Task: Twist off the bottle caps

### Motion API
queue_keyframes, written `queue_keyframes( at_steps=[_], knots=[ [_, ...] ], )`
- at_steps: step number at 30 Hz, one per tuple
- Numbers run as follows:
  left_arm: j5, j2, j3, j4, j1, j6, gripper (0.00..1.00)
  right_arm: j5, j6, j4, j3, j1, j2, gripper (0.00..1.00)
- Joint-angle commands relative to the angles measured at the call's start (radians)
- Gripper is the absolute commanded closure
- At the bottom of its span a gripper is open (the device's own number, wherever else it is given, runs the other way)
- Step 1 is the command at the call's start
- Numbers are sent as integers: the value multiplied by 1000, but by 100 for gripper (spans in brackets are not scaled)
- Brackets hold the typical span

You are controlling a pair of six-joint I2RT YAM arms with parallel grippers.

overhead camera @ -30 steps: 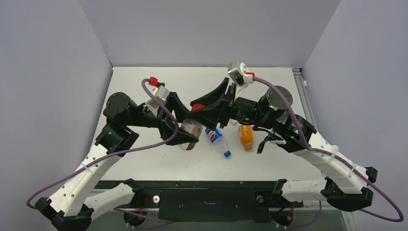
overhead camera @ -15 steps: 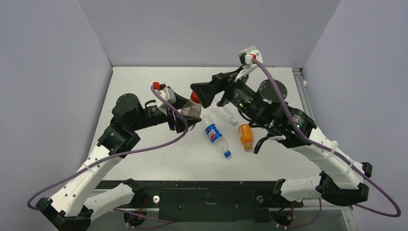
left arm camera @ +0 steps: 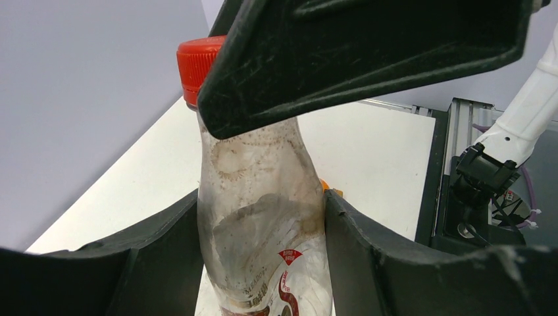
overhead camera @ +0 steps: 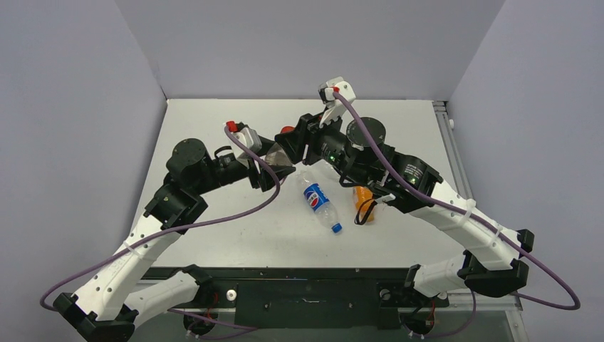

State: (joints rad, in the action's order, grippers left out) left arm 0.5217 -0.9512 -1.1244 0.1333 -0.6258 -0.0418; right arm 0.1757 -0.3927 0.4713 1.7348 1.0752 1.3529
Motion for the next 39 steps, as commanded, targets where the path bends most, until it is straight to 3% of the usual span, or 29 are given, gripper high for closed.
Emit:
queue_keyframes(
  at_steps=[1,4,8,11,20,23,29,34,37,39],
  knots=[
    [-10,24,-14,-12,-3,2,100,-15,-4,-46,29,7,-22,67],
    [-3,24,-10,-17,-3,7,100,-35,1,-63,17,6,-31,72],
    [9,21,-10,-25,-3,24,100,-41,0,-73,18,6,-30,64],
    [12,21,-9,-31,-2,29,100,-42,-9,-85,20,6,-25,65],
    [32,23,-9,-37,-3,82,100,-102,-14,-119,9,5,-26,100],
    [86,23,-23,-43,-2,135,100,-253,36,-160,-28,5,-58,100],
    [420,-6,-80,-113,-3,384,100,-587,91,-224,-63,1,-127,100],
    [592,-30,-108,-190,-10,563,100,-781,78,-254,-72,-2,-147,100],
    [617,-34,-110,-187,-11,568,100,-812,81,-229,-69,-2,-148,100],
    [613,-36,-112,-181,-12,554,100,-774,99,-184,-59,-2,-150,91]
  ],
)
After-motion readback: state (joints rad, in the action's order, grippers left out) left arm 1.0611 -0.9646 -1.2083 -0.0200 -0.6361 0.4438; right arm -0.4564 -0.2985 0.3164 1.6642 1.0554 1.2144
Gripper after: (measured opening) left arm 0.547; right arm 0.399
